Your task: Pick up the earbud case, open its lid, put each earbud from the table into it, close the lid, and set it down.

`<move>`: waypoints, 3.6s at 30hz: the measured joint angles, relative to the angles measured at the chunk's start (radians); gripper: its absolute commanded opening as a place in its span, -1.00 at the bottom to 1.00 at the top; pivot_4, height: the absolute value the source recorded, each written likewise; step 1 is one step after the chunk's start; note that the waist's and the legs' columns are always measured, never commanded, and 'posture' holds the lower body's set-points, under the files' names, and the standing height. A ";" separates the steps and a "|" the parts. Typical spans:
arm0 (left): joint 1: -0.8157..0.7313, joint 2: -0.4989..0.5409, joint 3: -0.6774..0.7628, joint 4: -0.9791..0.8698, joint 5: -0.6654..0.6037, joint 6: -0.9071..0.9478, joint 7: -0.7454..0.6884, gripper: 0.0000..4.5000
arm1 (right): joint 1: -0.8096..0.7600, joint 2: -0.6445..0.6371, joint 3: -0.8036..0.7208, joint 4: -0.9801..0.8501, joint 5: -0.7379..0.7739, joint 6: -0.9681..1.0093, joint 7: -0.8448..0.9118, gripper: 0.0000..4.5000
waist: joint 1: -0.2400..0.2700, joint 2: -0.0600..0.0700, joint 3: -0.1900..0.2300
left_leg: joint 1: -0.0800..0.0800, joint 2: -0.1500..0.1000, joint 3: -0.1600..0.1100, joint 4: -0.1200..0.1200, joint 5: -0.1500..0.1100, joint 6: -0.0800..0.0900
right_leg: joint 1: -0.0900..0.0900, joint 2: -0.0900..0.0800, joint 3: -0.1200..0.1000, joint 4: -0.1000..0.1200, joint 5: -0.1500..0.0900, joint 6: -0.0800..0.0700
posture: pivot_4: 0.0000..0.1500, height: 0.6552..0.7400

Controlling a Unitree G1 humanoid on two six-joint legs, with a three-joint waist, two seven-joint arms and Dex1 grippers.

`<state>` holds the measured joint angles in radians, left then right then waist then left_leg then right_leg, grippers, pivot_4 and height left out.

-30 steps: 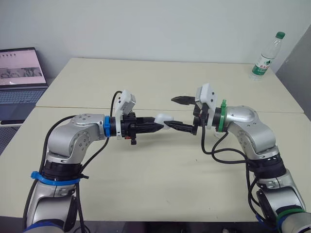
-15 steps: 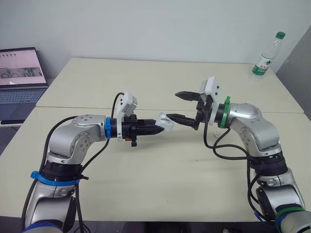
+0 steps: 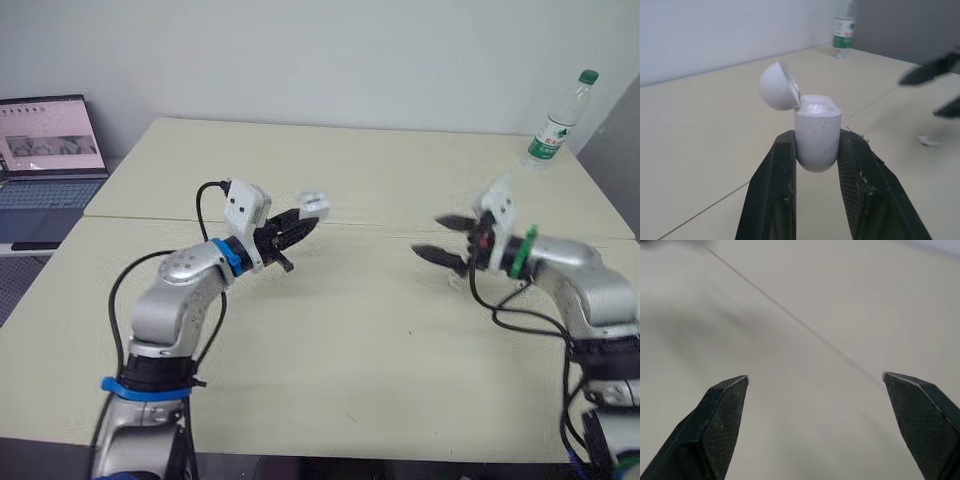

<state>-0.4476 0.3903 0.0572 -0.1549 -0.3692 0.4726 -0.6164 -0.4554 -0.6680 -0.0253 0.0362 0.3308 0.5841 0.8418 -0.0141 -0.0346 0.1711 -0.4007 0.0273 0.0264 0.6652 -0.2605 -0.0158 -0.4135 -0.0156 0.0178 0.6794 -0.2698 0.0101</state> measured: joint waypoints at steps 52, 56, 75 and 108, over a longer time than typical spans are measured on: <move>0.133 -0.122 -0.060 -0.151 0.123 -0.112 0.219 -0.65 | 0.244 -0.587 0.077 0.352 -0.284 -0.720 0.518 -0.82 | -0.002 0.000 0.000 | 0.010 0.002 0.002 0.000 0.000 0.000 | 0.008 0.005 0.002 -0.001 0.000 0.001 | 1.00 1.00; 0.133 -0.148 -0.102 -0.162 0.163 -0.182 0.236 -0.65 | 0.242 -0.612 0.091 0.518 -0.362 -0.884 0.504 -0.82 | -0.002 0.000 0.000 | 0.011 0.001 0.003 0.000 0.000 0.000 | 0.008 0.005 0.003 0.000 0.000 0.001 | 1.00 1.00; 0.126 -0.189 -0.161 -0.180 0.241 -0.260 0.277 -0.65 | 0.187 -0.609 0.133 0.667 -0.496 -1.002 0.464 -0.82 | -0.011 0.000 0.000 | 0.017 0.002 0.008 -0.001 0.000 0.000 | 0.010 0.005 0.010 0.001 0.000 0.002 | 1.00 1.00; 0.126 -0.192 -0.160 -0.179 0.237 -0.258 0.278 -0.65 | 0.135 -0.583 0.135 0.734 -0.505 -1.011 0.454 -0.08 | -0.013 0.000 0.000 | 0.020 0.002 0.014 -0.001 0.000 0.000 | 0.010 0.006 0.017 0.000 0.002 0.004 | 1.00 1.00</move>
<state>-0.3212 0.1980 -0.1028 -0.3341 -0.1317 0.2151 -0.3380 -0.3204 -1.2514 0.1102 0.7702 -0.1743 -0.4265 1.2953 -0.0271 -0.0345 0.1715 -0.3811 0.0290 0.0403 0.6646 -0.2602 -0.0161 -0.4030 -0.0092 0.0348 0.6798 -0.2679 0.0146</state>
